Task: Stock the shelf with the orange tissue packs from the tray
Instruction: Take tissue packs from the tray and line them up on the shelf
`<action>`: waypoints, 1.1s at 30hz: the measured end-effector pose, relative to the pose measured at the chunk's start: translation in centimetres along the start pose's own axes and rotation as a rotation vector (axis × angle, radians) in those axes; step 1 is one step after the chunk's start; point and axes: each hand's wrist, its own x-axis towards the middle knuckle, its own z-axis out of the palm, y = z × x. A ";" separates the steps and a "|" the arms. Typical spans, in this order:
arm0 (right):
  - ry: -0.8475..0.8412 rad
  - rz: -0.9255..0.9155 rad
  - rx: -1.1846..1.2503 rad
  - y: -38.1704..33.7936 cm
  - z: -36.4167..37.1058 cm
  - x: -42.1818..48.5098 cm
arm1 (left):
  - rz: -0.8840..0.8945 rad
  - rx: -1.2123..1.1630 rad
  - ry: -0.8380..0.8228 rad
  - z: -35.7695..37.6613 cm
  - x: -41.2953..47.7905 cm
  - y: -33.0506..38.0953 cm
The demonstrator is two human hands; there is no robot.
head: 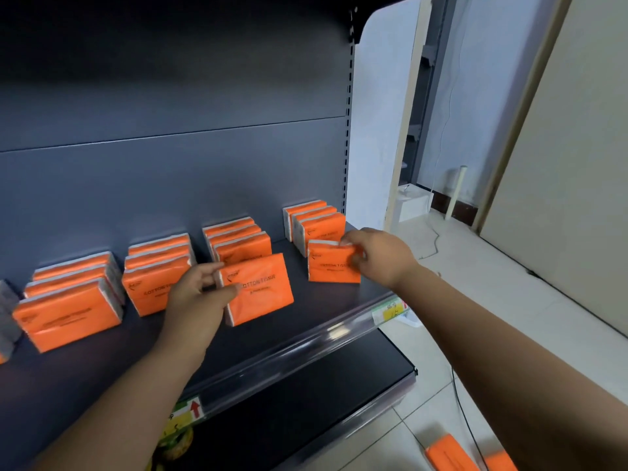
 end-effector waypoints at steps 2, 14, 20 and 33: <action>0.026 -0.006 -0.093 -0.2 0.3 0.4 | 0.005 0.017 -0.006 0.2 0.3 -0.4; 0.161 0.015 -0.458 -2.8 4.3 2.1 | 0.070 0.152 -0.074 1.4 0.8 -1.7; 0.158 0.102 -0.399 -3.4 5.2 2.8 | 0.088 0.229 -0.089 1.1 1.4 -1.2; 0.216 0.171 -0.347 -2.0 6.2 4.6 | 0.156 0.345 -0.144 -0.5 1.8 -1.7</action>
